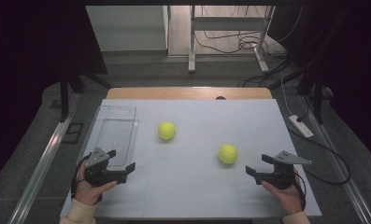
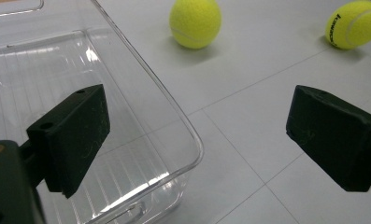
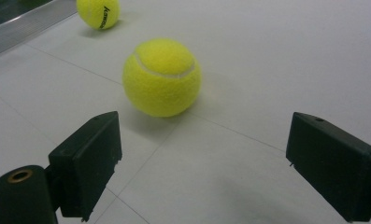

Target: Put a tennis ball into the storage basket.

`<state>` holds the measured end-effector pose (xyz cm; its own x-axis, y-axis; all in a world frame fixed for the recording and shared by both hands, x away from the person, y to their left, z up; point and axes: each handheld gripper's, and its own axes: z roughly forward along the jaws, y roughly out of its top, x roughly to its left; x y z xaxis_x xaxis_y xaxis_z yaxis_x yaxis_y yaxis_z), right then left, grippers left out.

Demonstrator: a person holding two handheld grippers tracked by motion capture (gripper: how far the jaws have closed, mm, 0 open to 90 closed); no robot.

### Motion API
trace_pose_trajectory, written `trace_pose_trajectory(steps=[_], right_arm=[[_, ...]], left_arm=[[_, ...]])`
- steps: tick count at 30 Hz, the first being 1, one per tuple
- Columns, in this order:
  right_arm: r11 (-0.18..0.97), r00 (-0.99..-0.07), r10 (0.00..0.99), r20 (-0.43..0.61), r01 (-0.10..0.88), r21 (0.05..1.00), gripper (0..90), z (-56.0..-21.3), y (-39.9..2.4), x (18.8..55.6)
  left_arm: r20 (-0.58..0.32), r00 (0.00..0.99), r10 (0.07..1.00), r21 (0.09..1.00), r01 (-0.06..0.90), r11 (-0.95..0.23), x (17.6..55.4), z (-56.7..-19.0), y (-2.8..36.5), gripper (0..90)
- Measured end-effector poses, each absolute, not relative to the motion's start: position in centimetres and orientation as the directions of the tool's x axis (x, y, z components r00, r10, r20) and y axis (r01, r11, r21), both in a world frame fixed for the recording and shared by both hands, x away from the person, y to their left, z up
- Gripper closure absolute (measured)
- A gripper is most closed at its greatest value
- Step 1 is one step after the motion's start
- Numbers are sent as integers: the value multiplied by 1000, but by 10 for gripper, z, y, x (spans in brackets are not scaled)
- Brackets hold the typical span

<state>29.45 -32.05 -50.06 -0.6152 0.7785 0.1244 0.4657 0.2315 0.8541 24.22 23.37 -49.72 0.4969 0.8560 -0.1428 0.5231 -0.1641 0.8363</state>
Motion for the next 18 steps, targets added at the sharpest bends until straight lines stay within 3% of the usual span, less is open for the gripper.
trace_pose_trajectory(steps=[18], right_arm=[[232,-611,782,123,469,852,111,-501,-321,295]], left_arm=[[-138,501,854,840,517,-168,242,-495,233,75]])
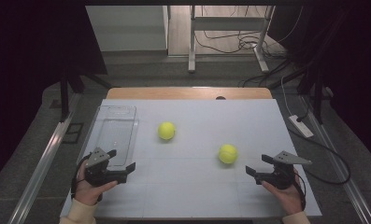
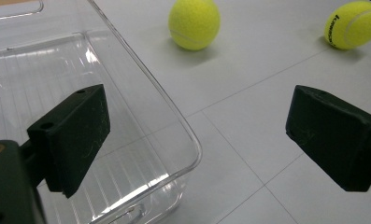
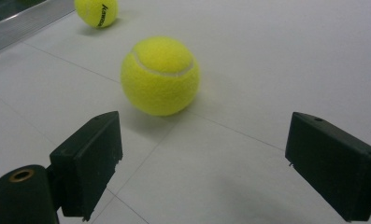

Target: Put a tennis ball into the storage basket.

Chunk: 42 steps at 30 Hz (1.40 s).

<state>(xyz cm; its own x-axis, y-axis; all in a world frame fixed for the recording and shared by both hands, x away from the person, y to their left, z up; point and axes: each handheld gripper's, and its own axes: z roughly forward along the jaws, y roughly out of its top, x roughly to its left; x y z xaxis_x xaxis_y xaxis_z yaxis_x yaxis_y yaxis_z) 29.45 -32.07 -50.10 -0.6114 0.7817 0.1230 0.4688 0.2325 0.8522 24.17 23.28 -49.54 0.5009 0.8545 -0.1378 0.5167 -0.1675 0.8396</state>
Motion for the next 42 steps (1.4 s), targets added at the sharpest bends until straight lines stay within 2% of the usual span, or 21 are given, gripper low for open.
trace_pose_trajectory(steps=[42], right_arm=[[248,-615,780,115,473,846,111,-504,-320,295]], left_arm=[[-120,497,859,839,514,-180,249,-476,220,50]])
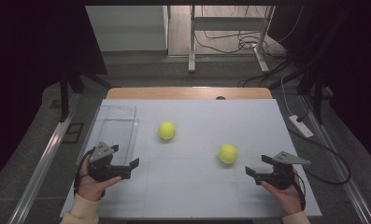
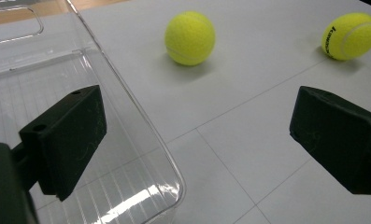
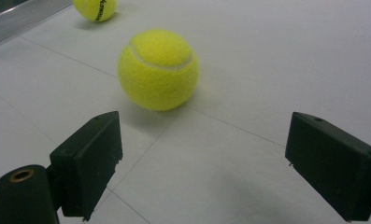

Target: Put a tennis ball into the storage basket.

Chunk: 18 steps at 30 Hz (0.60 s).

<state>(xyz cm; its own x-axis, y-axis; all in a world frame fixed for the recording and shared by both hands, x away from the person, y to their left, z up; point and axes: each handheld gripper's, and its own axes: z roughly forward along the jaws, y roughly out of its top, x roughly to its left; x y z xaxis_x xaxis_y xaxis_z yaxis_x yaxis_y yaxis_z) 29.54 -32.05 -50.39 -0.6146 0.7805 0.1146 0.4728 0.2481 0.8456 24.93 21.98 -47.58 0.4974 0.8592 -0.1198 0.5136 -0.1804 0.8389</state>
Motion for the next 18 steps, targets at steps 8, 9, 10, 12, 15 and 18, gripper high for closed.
trace_pose_trajectory(steps=[8,9,10,12,15,18], right_arm=[[248,-614,781,114,472,846,111,-504,-321,295],[247,-614,781,115,473,846,111,-504,-321,296],[246,-613,781,116,473,846,111,-504,-321,296],[244,-613,782,117,473,847,111,-504,-321,296],[243,-612,782,118,473,847,111,-504,-321,296],[242,-612,782,118,473,847,111,-504,-321,296]], left_arm=[[-116,503,856,844,504,-182,251,-472,217,51],[-117,505,855,846,502,-181,251,-470,216,51],[-116,506,855,847,499,-181,251,-470,216,51],[-116,507,854,848,498,-180,252,-468,214,51],[-115,512,851,851,493,-181,254,-465,212,52],[-114,516,849,853,489,-183,255,-463,210,52]])
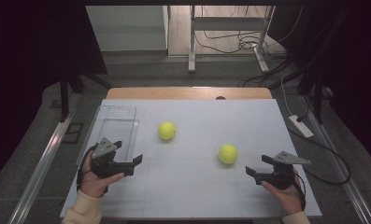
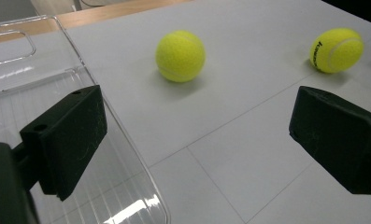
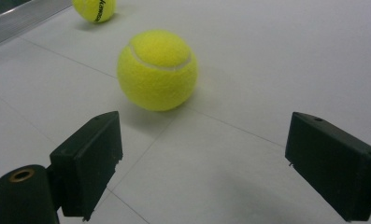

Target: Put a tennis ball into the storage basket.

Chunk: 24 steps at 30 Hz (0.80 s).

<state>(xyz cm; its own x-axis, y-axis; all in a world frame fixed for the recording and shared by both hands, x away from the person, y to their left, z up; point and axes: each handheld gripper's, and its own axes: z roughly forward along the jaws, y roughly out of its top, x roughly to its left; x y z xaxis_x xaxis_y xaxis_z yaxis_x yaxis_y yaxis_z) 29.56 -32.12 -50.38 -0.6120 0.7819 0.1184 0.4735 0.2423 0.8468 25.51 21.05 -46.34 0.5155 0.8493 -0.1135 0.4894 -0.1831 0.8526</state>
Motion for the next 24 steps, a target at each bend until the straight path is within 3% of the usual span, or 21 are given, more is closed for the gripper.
trace_pose_trajectory(steps=[24], right_arm=[[248,-612,782,117,478,843,111,-505,-321,296]], left_arm=[[-101,554,827,835,498,-232,272,-458,193,61]])
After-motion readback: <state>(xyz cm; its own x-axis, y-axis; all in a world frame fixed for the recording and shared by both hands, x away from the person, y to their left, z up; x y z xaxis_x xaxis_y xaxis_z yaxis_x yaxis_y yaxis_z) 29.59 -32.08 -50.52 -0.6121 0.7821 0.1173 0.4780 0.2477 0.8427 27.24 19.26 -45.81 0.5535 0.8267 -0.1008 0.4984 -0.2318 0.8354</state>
